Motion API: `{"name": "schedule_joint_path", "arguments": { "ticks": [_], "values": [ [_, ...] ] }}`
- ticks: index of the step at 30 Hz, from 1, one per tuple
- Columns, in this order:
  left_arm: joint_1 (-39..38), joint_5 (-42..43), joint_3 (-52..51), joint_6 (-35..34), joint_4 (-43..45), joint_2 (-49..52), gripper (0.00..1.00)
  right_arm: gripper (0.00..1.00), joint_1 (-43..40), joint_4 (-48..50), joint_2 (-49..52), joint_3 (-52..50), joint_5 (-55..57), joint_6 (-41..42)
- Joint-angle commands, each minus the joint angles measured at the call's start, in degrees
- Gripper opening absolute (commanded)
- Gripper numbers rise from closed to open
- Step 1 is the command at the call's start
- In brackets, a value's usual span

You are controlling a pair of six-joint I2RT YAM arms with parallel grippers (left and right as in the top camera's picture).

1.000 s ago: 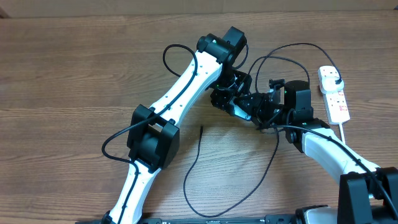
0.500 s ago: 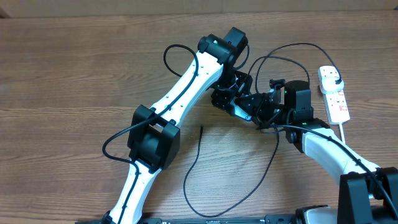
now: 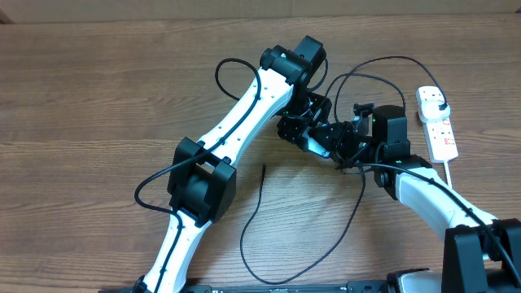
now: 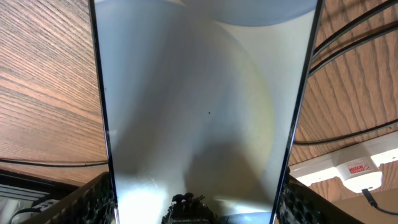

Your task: Plug charger to phone and switch on socket

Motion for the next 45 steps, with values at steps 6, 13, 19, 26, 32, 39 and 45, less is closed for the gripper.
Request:
{"name": "schedule_joint_path", "arguments": {
  "ticks": [6,13,19,26,32,39,45],
  "values": [
    [-1.2,1.8,1.4,-1.2,0.5,-0.8,0.04,0.27,0.3,-0.8,-0.1,0.5,1.3,-1.7],
    [-1.6,0.6,1.4,-1.2,0.9,-0.8,0.04,0.23,0.3,-1.3,-0.1,0.5,1.7,-1.7],
    [-1.7,0.6,1.4,-1.2,0.8,-0.8,0.04,0.19,0.3,-1.4,-0.1,0.5,1.9,-1.7],
    [-1.8,0.6,1.4,-1.2,0.8,-0.8,0.04,0.14,0.3,-2.0,-0.1,0.5,2.6,-1.7],
    [-1.9,0.6,1.4,-1.1,0.8,-0.8,0.04,0.1,0.3,-2.0,-0.1,0.5,2.5,-1.7],
    [-1.9,-0.4,1.4,-1.0,0.8,-0.8,0.04,0.04,0.3,-2.0,-0.1,0.5,2.6,-1.7],
    [-1.9,-0.9,1.4,-0.7,0.5,-0.8,0.04,0.04,0.3,-2.0,-0.1,0.5,2.6,-1.7]
  ]
}}
